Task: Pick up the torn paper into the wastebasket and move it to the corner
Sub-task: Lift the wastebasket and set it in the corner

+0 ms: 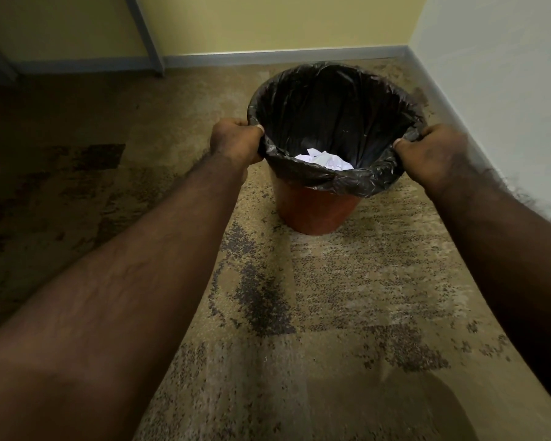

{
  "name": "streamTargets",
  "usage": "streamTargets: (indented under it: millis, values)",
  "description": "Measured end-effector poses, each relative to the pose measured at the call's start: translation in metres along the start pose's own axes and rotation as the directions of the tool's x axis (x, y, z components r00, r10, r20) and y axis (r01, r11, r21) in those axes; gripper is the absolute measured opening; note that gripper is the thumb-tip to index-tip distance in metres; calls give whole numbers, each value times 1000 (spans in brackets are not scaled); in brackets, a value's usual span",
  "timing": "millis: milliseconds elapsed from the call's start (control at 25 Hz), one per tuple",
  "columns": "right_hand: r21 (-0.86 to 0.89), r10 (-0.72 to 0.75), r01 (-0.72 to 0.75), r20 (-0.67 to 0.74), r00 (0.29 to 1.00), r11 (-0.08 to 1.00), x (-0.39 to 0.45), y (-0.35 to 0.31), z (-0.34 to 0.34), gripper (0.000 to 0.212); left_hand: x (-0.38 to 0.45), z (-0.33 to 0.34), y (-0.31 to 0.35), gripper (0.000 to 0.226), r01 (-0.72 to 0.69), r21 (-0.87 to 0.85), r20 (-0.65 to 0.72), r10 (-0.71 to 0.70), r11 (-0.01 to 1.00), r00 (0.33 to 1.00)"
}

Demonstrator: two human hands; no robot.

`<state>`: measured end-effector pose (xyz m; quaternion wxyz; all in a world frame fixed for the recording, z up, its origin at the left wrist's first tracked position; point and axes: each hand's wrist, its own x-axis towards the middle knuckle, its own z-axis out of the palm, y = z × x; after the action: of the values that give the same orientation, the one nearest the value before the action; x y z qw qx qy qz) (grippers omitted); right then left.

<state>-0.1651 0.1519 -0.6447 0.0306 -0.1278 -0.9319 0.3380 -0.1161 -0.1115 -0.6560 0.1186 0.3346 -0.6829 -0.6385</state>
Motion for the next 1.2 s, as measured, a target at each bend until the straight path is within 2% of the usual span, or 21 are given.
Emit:
streamTargets:
  millis: [80, 200, 320, 440, 560, 720, 1000, 1200]
  values:
    - [114, 30, -36, 54, 998, 993, 0, 2, -1, 18, -1, 0, 1, 10, 26, -45, 22, -25, 999, 999]
    - [263, 147, -183, 152, 977, 947, -4, 1, -4, 24, -3, 1, 4, 8, 90, -102, 55, -84, 991, 995]
    - [404, 218, -341, 320, 922, 849, -11, -3, -4, 6, -5, 1, 9, 13, 160, -150, 99, -147, 976, 984]
    - [488, 233, -425, 406, 884, 762, -13, -4, -5, 8, -5, 0, 15, 17, 222, -108, 162, -203, 969, 966]
    - [558, 242, -468, 431, 869, 685, -13, -6, -9, 8, -4, 0, 21, 22, 258, -62, 186, -243, 964, 952]
    - [531, 269, -487, 437, 858, 693, -11, 1, -9, 5, -6, 0, 24, 22, 278, -30, 184, -268, 960, 946]
    - [523, 288, -477, 403, 868, 706, -8, 4, -18, 18, -9, -3, 38, 17, 285, -25, 197, -275, 958, 941]
    - [577, 320, -492, 379, 868, 651, -20, -6, -34, 3, -15, -7, 49, 14, 313, -18, 178, -305, 950, 936]
